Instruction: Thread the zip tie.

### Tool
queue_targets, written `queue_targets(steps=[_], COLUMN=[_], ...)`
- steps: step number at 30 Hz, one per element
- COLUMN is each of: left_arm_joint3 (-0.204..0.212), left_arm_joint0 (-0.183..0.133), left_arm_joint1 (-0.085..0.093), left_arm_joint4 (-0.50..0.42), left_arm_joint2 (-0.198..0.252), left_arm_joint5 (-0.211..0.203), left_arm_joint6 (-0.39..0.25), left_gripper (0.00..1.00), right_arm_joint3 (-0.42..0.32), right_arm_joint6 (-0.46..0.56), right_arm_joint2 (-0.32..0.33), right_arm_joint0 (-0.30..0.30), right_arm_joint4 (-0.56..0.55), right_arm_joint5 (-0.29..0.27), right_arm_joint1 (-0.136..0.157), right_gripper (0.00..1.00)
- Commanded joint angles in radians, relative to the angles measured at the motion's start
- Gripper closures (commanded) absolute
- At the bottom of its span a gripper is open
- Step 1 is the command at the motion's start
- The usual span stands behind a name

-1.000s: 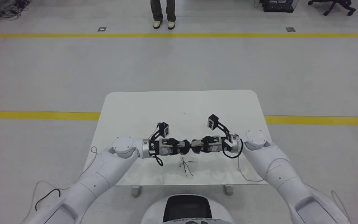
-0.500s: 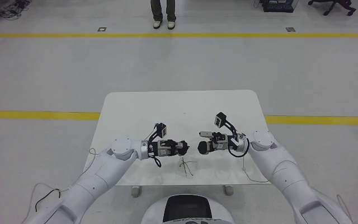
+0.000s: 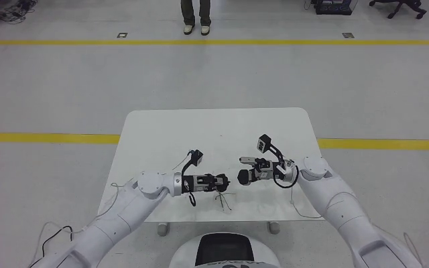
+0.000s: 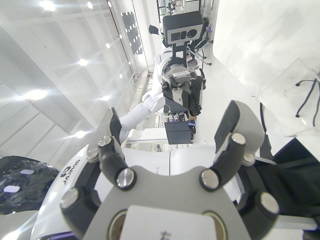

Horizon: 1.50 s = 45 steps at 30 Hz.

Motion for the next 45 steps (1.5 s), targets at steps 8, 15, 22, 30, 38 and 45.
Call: queue_targets(steps=[8,15,22,30,38,45], left_arm_joint3=[-0.139,-0.213,-0.215,-0.268,-0.308,-0.328], left_arm_joint0=[0.124,0.182,0.184,0.200,0.246,0.262], left_arm_joint1=[0.036,0.043,0.043,0.048,0.067,0.078], left_arm_joint4=[0.192,0.251,0.255,0.307,0.414,0.352], left_arm_joint2=[-0.127,-0.192,-0.194,-0.212,-0.247,-0.286], left_arm_joint5=[0.010,0.010,0.010,0.010,0.010,0.010], left_arm_joint6=[0.086,0.084,0.081,0.095,0.102,0.053], left_gripper=[1.00,1.00,1.00,1.00,1.00,1.00], right_arm_joint3=[0.000,0.000,0.000,0.000,0.000,0.000], right_arm_joint6=[0.000,0.000,0.000,0.000,0.000,0.000], right_arm_joint2=[0.000,0.000,0.000,0.000,0.000,0.000], right_arm_joint0=[0.000,0.000,0.000,0.000,0.000,0.000], right_arm_joint4=[0.000,0.000,0.000,0.000,0.000,0.000], right_arm_joint5=[0.000,0.000,0.000,0.000,0.000,0.000], right_arm_joint1=[0.000,0.000,0.000,0.000,0.000,0.000], right_gripper=[0.00,0.00,0.00,0.00,0.00,0.00])
